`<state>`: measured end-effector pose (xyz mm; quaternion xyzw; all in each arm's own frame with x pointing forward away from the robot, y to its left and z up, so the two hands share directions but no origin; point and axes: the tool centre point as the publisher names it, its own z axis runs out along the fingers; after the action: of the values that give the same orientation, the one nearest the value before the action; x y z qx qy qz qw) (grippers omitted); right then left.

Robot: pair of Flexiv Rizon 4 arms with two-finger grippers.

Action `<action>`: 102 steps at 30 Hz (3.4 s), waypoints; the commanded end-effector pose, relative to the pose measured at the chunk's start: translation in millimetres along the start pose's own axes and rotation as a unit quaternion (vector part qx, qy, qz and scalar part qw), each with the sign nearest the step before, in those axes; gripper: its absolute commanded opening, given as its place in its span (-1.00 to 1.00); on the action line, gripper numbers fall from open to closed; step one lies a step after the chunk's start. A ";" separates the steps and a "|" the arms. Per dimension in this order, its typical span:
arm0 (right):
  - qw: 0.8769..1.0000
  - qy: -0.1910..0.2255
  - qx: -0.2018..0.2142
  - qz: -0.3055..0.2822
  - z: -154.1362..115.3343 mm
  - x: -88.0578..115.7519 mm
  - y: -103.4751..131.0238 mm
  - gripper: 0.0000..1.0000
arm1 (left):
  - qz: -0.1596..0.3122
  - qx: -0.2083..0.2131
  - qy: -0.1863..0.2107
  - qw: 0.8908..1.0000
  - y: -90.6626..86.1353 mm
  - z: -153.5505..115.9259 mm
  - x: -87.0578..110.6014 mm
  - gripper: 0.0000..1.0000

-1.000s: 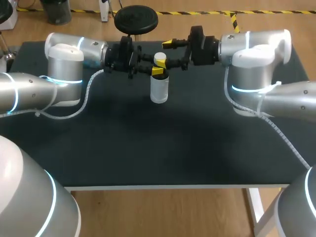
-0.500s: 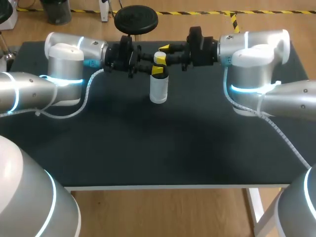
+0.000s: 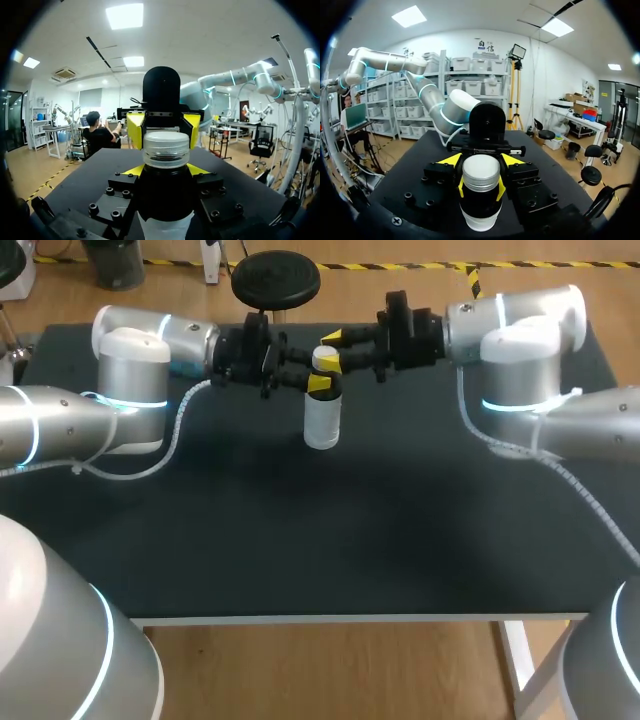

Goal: Unscrew the bottle cap

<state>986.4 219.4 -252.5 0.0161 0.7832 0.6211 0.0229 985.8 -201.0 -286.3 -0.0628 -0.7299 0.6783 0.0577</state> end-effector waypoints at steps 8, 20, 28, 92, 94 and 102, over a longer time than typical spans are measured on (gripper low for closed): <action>0.979 0.199 0.032 -0.037 0.0 -13.2 0.8 -1.00 | 0.000 0.001 0.001 1.000 -0.7 -0.6 1.4 -1.00; 0.952 0.296 0.043 -0.066 -5.2 -7.1 4.7 -1.00 | 0.000 0.001 0.001 1.000 -0.7 -0.6 1.4 -1.00; 0.951 0.296 0.036 -0.078 -12.6 -13.2 13.3 -1.00 | 0.000 0.001 0.001 1.000 -0.7 -0.6 1.4 -1.00; 0.991 -0.115 0.060 0.037 -168.6 -75.0 -110.3 -1.00 | 0.000 0.001 0.001 1.000 -0.7 -0.6 1.4 -1.00; 0.990 -0.118 0.059 0.040 -166.0 -75.5 -116.6 -1.00 | 0.000 0.001 0.001 1.000 -0.7 -0.6 1.4 -1.00; 0.987 -0.129 0.078 0.062 -157.5 -74.4 -139.7 -1.00 | 0.000 0.001 0.001 1.000 -0.7 -0.6 1.4 -1.00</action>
<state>1048.8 25.9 -348.7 0.1439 0.8156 0.5539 0.0858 984.5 -200.3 -285.7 -0.0634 -0.7294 0.6787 0.0581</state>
